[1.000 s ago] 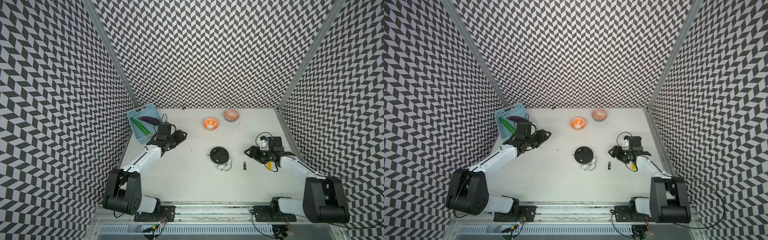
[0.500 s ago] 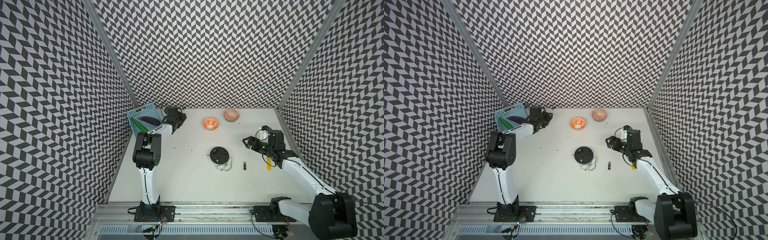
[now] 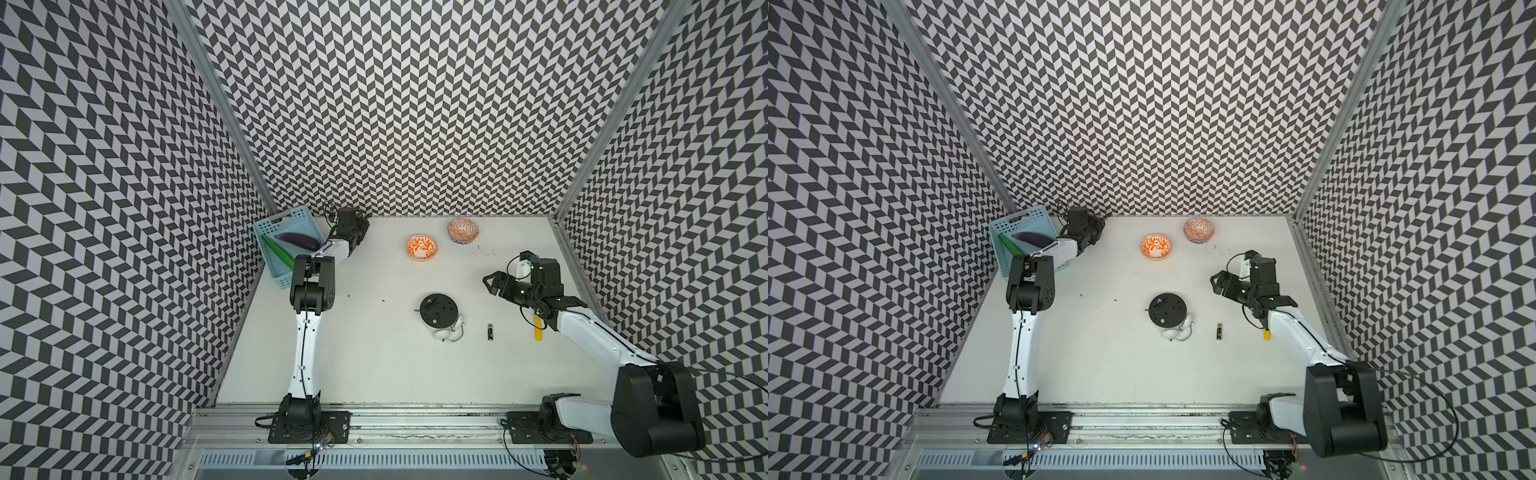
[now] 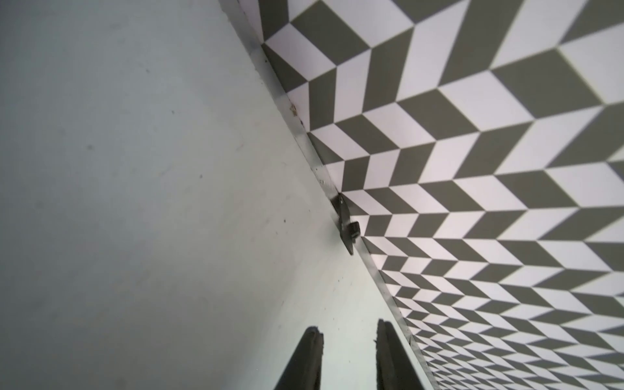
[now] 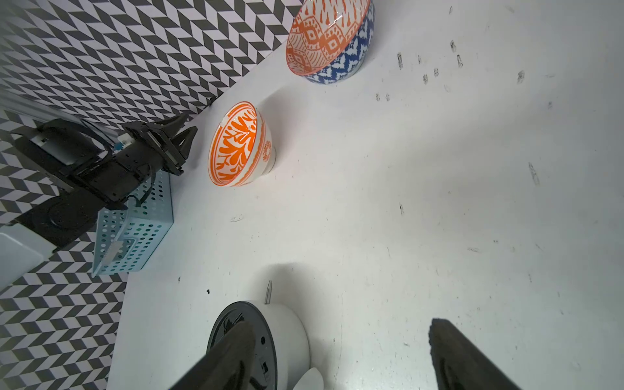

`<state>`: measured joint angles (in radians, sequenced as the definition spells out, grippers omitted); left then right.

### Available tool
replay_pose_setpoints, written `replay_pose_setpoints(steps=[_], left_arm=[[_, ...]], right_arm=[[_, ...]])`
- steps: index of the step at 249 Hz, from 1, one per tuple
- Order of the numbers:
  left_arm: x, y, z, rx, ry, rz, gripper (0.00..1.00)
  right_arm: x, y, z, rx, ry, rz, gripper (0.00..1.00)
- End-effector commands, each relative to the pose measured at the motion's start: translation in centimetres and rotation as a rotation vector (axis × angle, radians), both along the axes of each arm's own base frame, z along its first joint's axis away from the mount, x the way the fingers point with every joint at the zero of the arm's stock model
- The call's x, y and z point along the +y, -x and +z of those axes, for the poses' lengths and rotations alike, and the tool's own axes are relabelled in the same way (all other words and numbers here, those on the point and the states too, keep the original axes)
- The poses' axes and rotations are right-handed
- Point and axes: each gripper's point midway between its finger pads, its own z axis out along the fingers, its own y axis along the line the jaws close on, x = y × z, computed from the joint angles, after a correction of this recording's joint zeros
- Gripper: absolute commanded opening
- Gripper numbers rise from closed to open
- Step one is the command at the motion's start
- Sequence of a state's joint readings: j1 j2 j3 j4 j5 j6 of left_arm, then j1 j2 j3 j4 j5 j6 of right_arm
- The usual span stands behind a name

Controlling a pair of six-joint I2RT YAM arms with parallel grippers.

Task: Remove the battery from the alarm
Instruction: Pick up the cover from the center of the board.

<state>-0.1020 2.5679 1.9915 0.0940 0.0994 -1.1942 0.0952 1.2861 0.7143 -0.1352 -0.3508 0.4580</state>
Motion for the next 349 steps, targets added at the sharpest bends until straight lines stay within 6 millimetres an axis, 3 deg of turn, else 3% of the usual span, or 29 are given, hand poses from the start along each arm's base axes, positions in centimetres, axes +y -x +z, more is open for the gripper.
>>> replay_pose_setpoints(steps=[1, 62, 106, 207, 238, 250, 319, 349], left_arm=[[0.8, -1.2, -0.1, -0.022, 0.049, 0.025, 0.26], [0.2, -2.9, -1.4, -0.028, 0.087, 0.016, 0.22], [0.0, -3.1, -3.3, -0.005, 0.129, 0.029, 0.22], [0.2, -4.3, -5.6, 0.005, 0.191, 0.082, 0.2], [0.4, -4.3, -6.2, 0.015, 0.2, 0.1, 0.07], [0.4, -4.4, -6.0, 0.007, 0.201, 0.099, 0.0], [0.7, -4.1, -4.4, -0.011, 0.181, 0.096, 0.0], [0.6, -3.7, -2.5, -0.035, 0.15, 0.06, 0.0]], right_arm=[[0.0, -1.3, 1.0, -0.064, -0.01, -0.017, 0.85], [-0.1, -1.9, 0.6, -0.063, -0.01, -0.028, 0.85], [-0.1, -2.1, 0.9, -0.075, -0.01, -0.028, 0.85], [-0.3, -2.2, 1.7, -0.105, -0.005, -0.041, 0.85], [-0.3, -2.4, 1.9, -0.108, -0.004, -0.045, 0.85], [-0.3, -2.4, 2.0, -0.107, -0.004, -0.045, 0.85], [-0.4, -2.2, 2.1, -0.106, 0.006, -0.042, 0.85], [-0.4, -2.1, 2.0, -0.108, 0.006, -0.041, 0.85]])
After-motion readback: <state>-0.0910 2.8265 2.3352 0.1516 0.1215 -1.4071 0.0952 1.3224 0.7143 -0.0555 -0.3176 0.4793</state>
